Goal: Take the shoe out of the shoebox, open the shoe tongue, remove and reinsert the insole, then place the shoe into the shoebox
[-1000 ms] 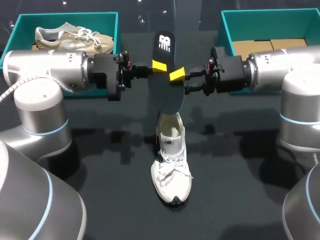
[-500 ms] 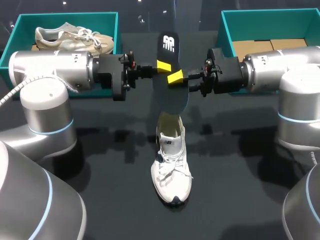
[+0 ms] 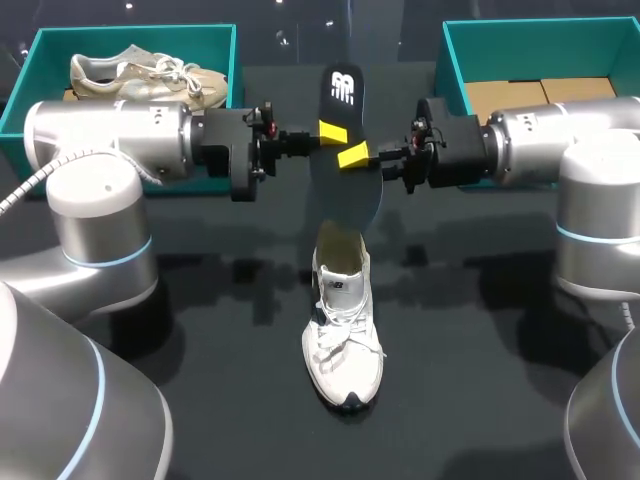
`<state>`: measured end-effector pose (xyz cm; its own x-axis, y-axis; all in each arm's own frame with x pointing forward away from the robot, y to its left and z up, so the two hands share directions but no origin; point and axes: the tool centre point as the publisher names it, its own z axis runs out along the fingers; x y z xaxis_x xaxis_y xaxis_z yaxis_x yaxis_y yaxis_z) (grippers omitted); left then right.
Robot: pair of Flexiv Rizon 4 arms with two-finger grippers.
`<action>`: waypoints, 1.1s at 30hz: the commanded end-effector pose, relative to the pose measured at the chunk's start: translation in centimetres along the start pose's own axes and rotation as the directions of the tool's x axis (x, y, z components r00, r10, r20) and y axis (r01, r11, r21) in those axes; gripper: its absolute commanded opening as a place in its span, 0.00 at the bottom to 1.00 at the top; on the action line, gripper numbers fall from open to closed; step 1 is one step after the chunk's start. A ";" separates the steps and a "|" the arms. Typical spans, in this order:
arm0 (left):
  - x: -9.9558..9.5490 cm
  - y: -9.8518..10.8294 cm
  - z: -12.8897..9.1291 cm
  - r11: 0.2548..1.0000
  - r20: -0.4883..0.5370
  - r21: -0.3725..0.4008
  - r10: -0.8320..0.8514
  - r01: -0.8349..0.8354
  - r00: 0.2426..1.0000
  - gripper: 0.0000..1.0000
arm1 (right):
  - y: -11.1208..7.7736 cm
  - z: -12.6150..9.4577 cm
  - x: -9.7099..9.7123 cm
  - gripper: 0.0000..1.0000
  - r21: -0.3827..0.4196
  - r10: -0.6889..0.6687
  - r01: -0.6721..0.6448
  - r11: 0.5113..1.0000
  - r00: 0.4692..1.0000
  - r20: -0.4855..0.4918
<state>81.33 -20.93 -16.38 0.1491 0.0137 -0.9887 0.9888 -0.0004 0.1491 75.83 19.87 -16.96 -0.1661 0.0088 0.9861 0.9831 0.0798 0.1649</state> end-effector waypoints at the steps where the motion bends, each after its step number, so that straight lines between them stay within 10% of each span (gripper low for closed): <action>1: 0.1 -0.1 0.1 1.000 0.003 -0.002 0.003 -0.003 1.000 0.00 | 0.0 -0.2 -0.1 0.25 -0.004 0.002 -0.002 1.000 1.000 0.001; 4: 0.2 -0.1 0.1 1.000 0.003 -0.004 0.003 -0.003 1.000 0.00 | 0.0 -0.2 -0.1 0.21 -0.008 0.003 -0.003 1.000 1.000 0.000; 6: 0.2 -0.1 0.0 1.000 0.003 -0.006 0.002 -0.002 1.000 0.00 | 0.0 -0.2 -0.1 0.00 -0.011 0.005 -0.005 1.000 1.000 0.000; 14: 0.3 -0.5 -0.1 1.000 0.000 -0.003 -0.005 0.005 1.000 0.00 | 0.1 -0.2 0.0 0.00 -0.016 -0.002 0.002 1.000 1.000 -0.002; 16: 0.3 -0.6 -0.3 1.000 -0.002 -0.003 -0.010 0.010 1.000 0.49 | 0.1 -0.3 0.0 0.00 -0.016 -0.003 0.003 1.000 1.000 -0.002; 17: 0.3 -0.7 -0.4 1.000 -0.004 -0.002 -0.014 0.014 1.000 0.97 | 0.1 -0.4 0.0 0.00 -0.018 -0.004 0.004 1.000 1.000 -0.003; 18: 0.2 -0.7 -0.6 1.000 -0.004 -0.004 -0.019 0.019 1.000 1.00 | 0.1 -0.5 0.0 0.00 -0.020 -0.005 0.005 1.000 1.000 -0.003; 33: -0.6 -2.2 -5.9 0.990 -0.064 -0.059 -0.134 0.130 0.989 1.00 | 0.2 -3.0 -0.2 0.00 -0.053 -0.021 0.021 0.998 1.000 -0.002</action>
<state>80.40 -16.71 -16.59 0.0287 0.0667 -0.9974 0.9986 0.0431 0.0316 76.53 17.51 -17.11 -0.1869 0.0044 0.9824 0.9820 0.0271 0.1867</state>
